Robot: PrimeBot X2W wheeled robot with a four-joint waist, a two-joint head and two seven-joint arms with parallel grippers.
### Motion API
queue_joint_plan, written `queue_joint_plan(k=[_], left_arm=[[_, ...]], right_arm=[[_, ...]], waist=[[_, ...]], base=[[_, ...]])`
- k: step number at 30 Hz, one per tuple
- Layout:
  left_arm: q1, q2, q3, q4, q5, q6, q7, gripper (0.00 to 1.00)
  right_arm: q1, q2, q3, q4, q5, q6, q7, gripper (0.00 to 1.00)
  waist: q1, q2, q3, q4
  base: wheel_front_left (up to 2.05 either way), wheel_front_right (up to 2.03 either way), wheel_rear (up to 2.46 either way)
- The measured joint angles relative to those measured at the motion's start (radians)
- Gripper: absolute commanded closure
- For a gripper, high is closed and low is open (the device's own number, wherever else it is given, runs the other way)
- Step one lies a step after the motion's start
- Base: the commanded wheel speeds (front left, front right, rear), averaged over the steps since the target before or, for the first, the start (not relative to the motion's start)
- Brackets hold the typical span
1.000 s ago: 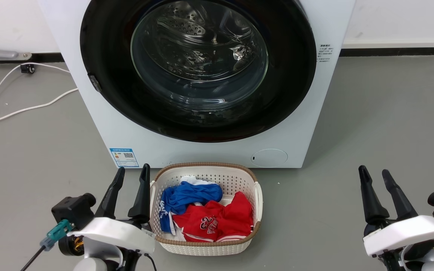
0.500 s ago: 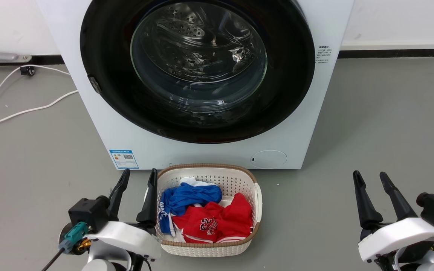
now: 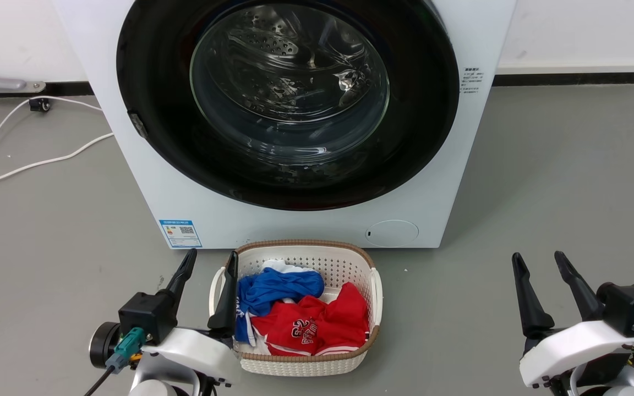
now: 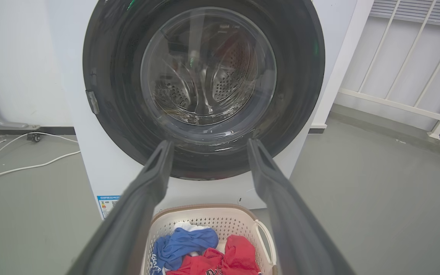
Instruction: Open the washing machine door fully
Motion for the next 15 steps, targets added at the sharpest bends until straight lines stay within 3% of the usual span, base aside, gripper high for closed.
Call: queue_joint_plan(k=[15], left_arm=[[-0.009,-0.002,-0.001,0.021,0.076,0.003,-0.028,0.00]], right_arm=[[0.000,0.001,0.006,-0.010,-0.069,0.000,-0.016,0.00]], waist=[[0.0000,0.0000,0.001,0.000]], base=[[0.00,0.00,0.00]])
